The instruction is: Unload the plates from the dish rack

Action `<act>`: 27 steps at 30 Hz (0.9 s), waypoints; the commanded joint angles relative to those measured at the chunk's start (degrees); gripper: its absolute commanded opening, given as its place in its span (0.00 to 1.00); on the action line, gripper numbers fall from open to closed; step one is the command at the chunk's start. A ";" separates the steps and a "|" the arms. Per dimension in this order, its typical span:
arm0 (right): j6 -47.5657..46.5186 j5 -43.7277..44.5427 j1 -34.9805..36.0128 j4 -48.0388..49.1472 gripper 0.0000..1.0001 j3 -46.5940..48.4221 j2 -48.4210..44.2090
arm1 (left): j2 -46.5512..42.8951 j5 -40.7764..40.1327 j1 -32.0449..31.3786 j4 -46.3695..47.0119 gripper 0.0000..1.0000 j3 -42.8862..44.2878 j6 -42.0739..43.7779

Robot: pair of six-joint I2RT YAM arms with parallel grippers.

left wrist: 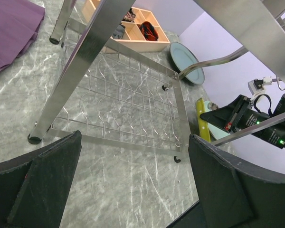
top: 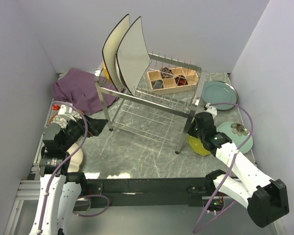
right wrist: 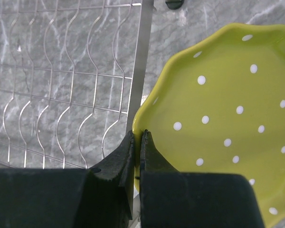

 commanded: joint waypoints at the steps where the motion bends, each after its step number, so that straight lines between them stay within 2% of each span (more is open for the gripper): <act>1: 5.28 -2.45 -0.09 -6.60 0.00 -2.93 1.31 | 0.18 -0.46 0.06 1.34 0.99 0.61 0.46; 9: 8.09 0.34 0.96 -10.90 0.00 -5.12 -2.47 | 0.70 -0.37 0.06 1.34 0.99 0.70 0.37; 12: 8.97 -2.37 1.92 -8.80 0.00 -7.14 -1.78 | 1.05 -0.19 0.06 1.43 0.99 0.79 0.37; 25: 17.93 -0.01 7.90 -6.77 0.00 -11.01 -1.42 | 0.88 -0.28 -0.03 0.99 1.00 0.61 0.73; 27: 19.07 0.43 9.13 -5.02 0.04 -11.37 -0.19 | 0.88 -0.28 -0.03 0.99 0.99 0.53 0.73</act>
